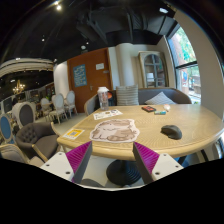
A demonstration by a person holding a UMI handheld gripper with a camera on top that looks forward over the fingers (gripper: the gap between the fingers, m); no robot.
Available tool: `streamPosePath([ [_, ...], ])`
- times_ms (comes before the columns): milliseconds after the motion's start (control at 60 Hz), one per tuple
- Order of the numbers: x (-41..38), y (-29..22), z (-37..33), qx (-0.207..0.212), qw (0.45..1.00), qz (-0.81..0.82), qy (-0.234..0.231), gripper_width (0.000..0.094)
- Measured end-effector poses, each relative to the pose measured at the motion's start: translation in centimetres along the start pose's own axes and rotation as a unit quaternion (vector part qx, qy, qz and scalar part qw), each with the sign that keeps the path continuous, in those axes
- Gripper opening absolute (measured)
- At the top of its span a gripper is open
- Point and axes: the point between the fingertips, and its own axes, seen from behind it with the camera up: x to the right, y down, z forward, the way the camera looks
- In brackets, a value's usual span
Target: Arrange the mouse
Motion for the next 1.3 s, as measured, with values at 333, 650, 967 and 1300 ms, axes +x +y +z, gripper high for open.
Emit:
streamPosePath([
  [333, 17.6, 0.6, 2.1, -0.029, 0.985, -0.057, 0.160, 0.0837],
  [650, 29.4, 1.3, 9.4, -0.107, 0.974, -0.049, 0.195, 0.0830],
  [967, 33.5, 0.1, 15.0, -0.148, 0.969, 0.008, 0.197, 0.0536],
  [1300, 27.2, -6.1, 15.4, -0.082, 0.980, -0.017, 0.180, 0.0388],
])
